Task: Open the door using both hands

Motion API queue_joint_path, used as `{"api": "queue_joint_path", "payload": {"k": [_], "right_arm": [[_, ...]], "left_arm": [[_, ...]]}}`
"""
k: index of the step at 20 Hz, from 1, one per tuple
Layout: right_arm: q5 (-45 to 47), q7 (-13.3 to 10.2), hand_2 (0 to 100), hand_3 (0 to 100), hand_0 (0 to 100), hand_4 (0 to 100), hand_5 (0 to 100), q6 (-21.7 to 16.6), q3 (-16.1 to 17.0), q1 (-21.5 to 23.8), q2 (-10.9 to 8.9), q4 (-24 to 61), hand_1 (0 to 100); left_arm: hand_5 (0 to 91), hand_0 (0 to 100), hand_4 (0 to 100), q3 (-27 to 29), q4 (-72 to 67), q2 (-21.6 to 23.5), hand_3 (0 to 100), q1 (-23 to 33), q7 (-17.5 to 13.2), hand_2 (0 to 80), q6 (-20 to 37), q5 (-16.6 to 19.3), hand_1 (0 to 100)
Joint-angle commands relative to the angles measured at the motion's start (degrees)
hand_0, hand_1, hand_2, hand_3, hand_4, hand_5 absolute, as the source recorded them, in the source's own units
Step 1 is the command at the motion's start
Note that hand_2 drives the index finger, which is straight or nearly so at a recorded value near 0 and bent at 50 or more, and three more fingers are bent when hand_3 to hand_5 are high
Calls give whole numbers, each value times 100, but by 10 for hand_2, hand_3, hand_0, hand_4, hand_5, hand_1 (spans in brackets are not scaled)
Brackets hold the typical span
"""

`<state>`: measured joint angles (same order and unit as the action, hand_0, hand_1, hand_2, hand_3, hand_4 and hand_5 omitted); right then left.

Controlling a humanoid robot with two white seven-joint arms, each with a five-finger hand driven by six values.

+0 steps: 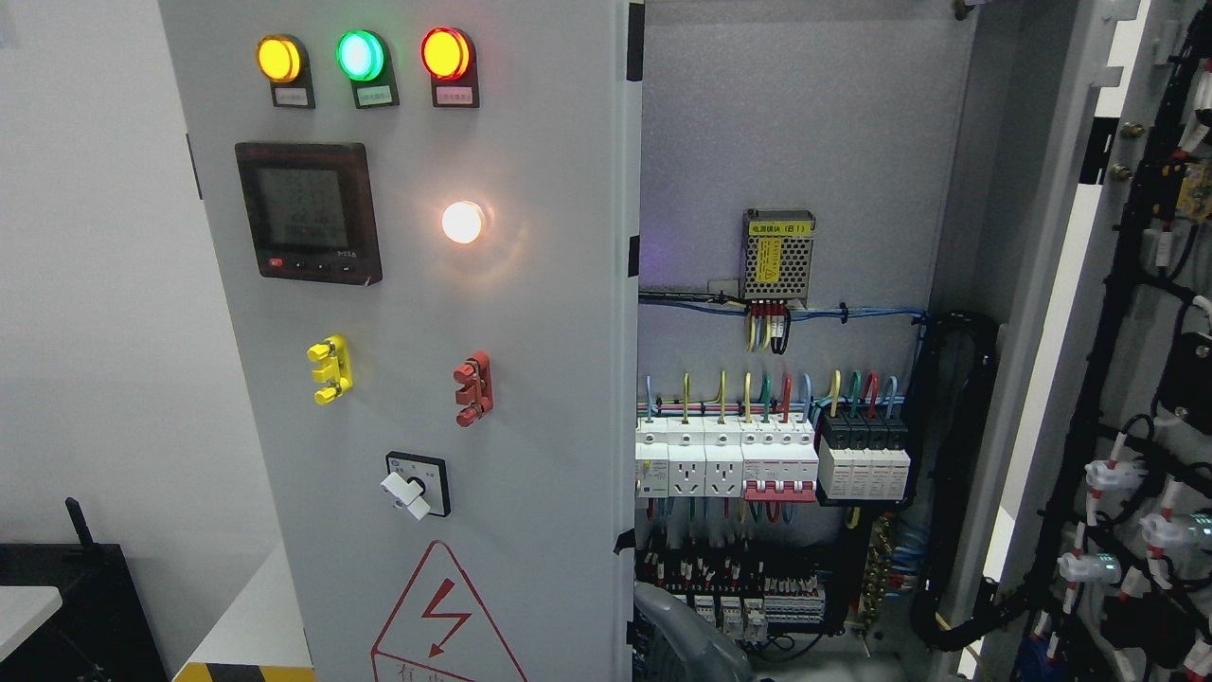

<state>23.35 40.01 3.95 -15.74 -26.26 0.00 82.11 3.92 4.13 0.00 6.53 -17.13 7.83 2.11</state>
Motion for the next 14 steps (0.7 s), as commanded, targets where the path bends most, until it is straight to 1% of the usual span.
{"api": "queue_joint_path", "payload": {"k": [1,3,6,11,14], "right_arm": [[47,60,0,0,386,0,0,10,-96,24,132,86,0],[47,77,0,0,386,0,0,10,-96,33,132,103,0],[47,366,0,0,386,0,0,10,-123,42,132,156,0],[56,394,0,0,386,0,0,10,-219,85,132,217,0],[380,402,0,0,386,0,0,27,-333,94,132,253,0]], "left_arm": [[0,0,0,-5,0,-193,0,6,0,0,-1,0,0],[0,0,0,4,0,-193,0,-3,0,0,-1,0,0],[0,0,0,4,0,-193,0,-3,0,0,-1,0,0],[0,0,0,-5,0,-193,0,6,0,0,-1,0,0],[0,0,0,4,0,-193,0,-3,0,0,-1,0,0]]}}
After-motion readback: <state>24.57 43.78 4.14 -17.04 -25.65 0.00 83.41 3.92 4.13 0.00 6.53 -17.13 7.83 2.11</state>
